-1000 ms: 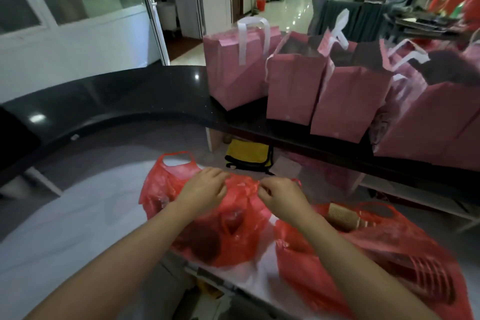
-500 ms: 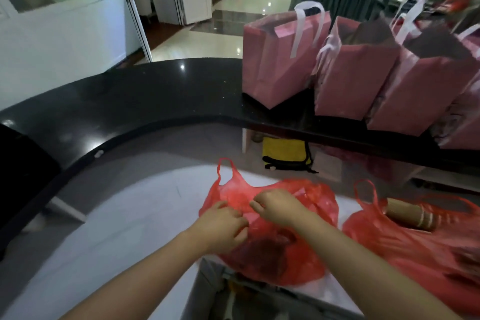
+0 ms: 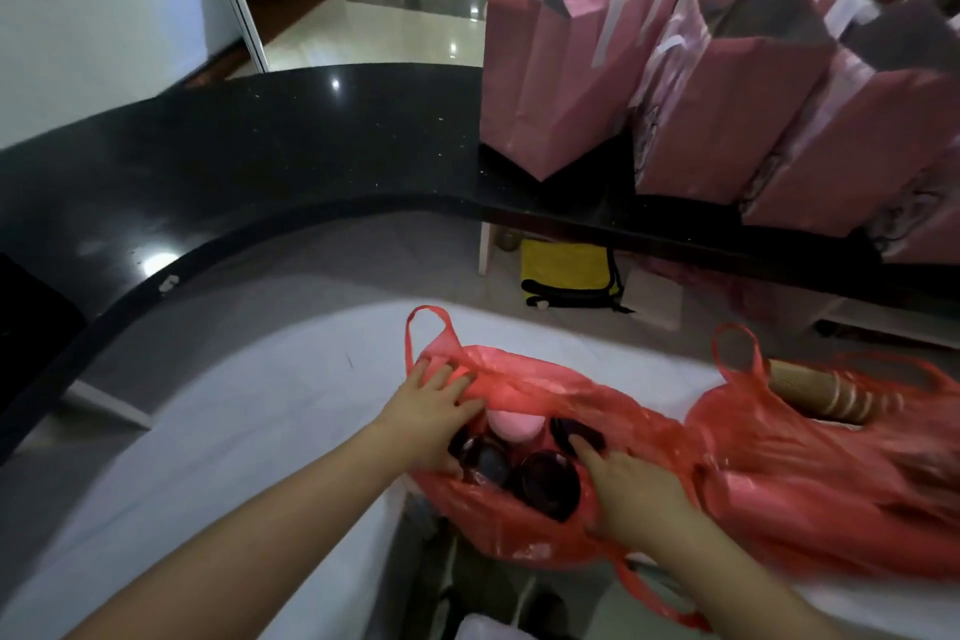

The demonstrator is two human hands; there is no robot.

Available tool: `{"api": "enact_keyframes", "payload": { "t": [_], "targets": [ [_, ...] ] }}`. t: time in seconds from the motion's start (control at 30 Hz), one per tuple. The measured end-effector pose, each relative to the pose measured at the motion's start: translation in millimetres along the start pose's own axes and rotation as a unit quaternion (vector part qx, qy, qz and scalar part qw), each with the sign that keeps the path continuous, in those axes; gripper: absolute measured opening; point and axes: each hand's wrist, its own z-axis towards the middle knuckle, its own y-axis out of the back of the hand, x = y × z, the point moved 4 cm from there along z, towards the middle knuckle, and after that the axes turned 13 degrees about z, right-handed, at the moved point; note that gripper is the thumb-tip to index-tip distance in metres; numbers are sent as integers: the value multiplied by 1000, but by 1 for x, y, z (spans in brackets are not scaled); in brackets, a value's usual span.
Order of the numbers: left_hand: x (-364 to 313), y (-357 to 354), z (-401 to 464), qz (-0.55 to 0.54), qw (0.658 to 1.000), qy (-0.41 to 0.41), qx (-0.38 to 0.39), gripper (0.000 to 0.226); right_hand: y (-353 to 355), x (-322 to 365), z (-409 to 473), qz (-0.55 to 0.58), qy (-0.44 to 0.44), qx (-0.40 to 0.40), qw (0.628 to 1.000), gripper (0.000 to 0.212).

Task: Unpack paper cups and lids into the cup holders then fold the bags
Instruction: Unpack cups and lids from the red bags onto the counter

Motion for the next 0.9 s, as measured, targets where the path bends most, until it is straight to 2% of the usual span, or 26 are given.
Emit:
{"api": "enact_keyframes", "payload": {
  "t": [0.13, 0.27, 0.37, 0.43, 0.47, 0.5, 0.53, 0.57, 0.6, 0.63, 0.67, 0.7, 0.77, 0.8, 0.83, 0.9],
  "targets": [
    [16, -5, 11, -7, 997, 67, 38, 122, -4, -18, 14, 93, 30, -7, 995, 121],
    [33, 4, 26, -20, 995, 100, 11, 133, 11, -35, 31, 151, 90, -34, 984, 127],
    [42, 8, 37, -22, 995, 97, 13, 132, 28, -55, 43, 190, 120, -59, 973, 116],
    [47, 9, 41, -23, 995, 92, 20, 128, 41, -68, 51, 234, 113, -101, 960, 91],
    [49, 9, 42, -27, 996, 85, 23, 125, 48, -75, 56, 286, 100, -141, 943, 75],
    [50, 9, 44, -36, 996, 77, 23, 122, 53, -82, 61, 375, 80, -170, 908, 59],
    [50, 10, 45, -48, 996, 68, 19, 118, 58, -85, 65, 498, 55, -167, 849, 48],
    [50, 11, 47, -66, 996, 60, 10, 113, 60, -84, 69, 616, 39, -139, 775, 46],
    [49, 12, 48, -83, 995, 54, -3, 108, 63, -83, 74, 685, 24, -117, 719, 50],
    [49, 14, 50, -95, 994, 50, -21, 101, 70, -80, 76, 710, 32, -115, 694, 53],
    [50, 17, 51, -97, 993, 46, -45, 92, 79, -76, 77, 679, 54, -153, 716, 52],
    [52, 19, 52, -91, 993, 38, -71, 84, 90, -73, 76, 596, 94, -229, 764, 46],
    [55, 22, 54, -66, 990, 7, -124, 71, 100, -58, 72, 341, 200, -377, 838, 32],
    [56, 22, 55, -50, 987, -11, -149, 67, 98, -49, 75, 207, 226, -398, 865, 40],
    [56, 20, 55, -34, 984, -23, -171, 67, 91, -44, 83, 112, 209, -368, 899, 56],
    [59, 10, 56, -19, 985, -26, -167, 78, 73, -43, 99, 37, 122, -240, 962, 84]
  ]
}}
